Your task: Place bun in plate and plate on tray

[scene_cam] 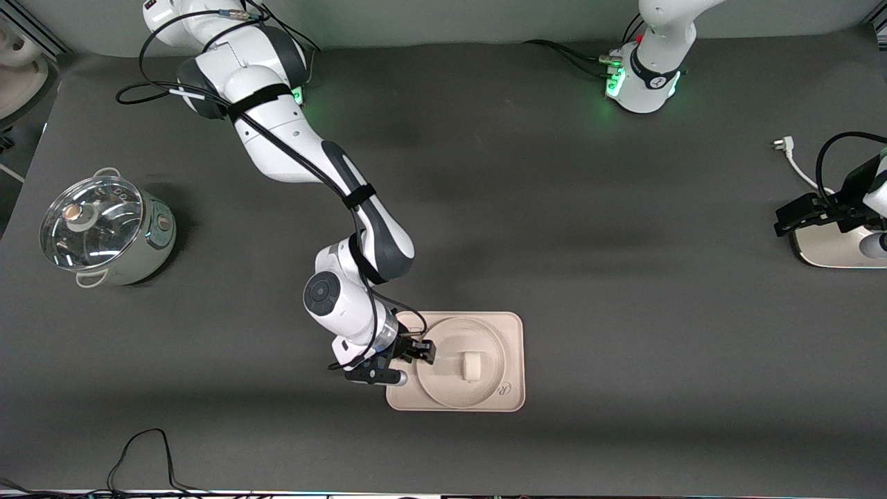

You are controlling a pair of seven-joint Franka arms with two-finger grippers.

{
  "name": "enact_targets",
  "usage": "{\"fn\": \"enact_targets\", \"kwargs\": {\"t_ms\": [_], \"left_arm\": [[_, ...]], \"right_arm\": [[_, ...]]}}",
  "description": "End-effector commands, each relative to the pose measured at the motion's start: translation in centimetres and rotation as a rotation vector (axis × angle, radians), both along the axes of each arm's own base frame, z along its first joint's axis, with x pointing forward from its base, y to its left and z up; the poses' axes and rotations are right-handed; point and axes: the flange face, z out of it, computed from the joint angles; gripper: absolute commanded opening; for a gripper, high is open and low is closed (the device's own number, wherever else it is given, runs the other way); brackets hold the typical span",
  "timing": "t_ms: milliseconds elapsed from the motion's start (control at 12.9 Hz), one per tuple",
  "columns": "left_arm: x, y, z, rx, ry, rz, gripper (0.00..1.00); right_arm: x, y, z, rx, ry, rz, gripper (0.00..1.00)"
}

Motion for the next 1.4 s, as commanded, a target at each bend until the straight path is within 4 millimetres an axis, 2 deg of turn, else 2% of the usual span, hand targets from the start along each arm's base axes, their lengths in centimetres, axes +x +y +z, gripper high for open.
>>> {"fn": "enact_targets", "kwargs": {"t_ms": [0, 155, 233, 466, 621, 776, 931, 1164, 1319], "left_arm": [[0.2, 0.0, 0.4, -0.01, -0.012, -0.012, 1.0], [0.2, 0.0, 0.4, -0.01, -0.011, -0.009, 1.0], [0.2, 0.1, 0.4, -0.011, -0.008, -0.006, 1.0], [0.2, 0.3, 0.2, -0.011, -0.002, -0.002, 1.0], [0.1, 0.3, 0.2, -0.011, 0.001, -0.001, 1.0], [0.1, 0.1, 0.2, -0.006, 0.001, -0.005, 1.0], [0.1, 0.1, 0.3, -0.005, -0.002, -0.007, 1.0], [0.0, -0.4, 0.6, -0.003, -0.006, -0.013, 1.0], [0.1, -0.2, 0.5, -0.003, -0.007, -0.01, 1.0]], "right_arm": [[-1.0, -0.1, 8.4, 0.018, 0.112, 0.043, 1.0], [-1.8, -3.4, 16.3, -0.026, 0.192, 0.058, 1.0], [-3.6, -6.2, 21.5, -0.052, 0.243, 0.086, 1.0], [-8.5, -12.9, 31.4, -0.213, 0.278, 0.118, 1.0], [-11.6, -18.0, 36.2, -0.249, 0.312, 0.15, 1.0], [-14.2, -23.0, 39.5, -0.348, 0.254, 0.228, 1.0], [-15.9, -27.9, 41.3, -0.364, 0.227, 0.264, 1.0], [-16.0, -33.3, 41.7, -0.359, 0.266, 0.209, 1.0], [-15.7, -35.8, 41.7, -0.386, 0.269, 0.177, 1.0]]}}
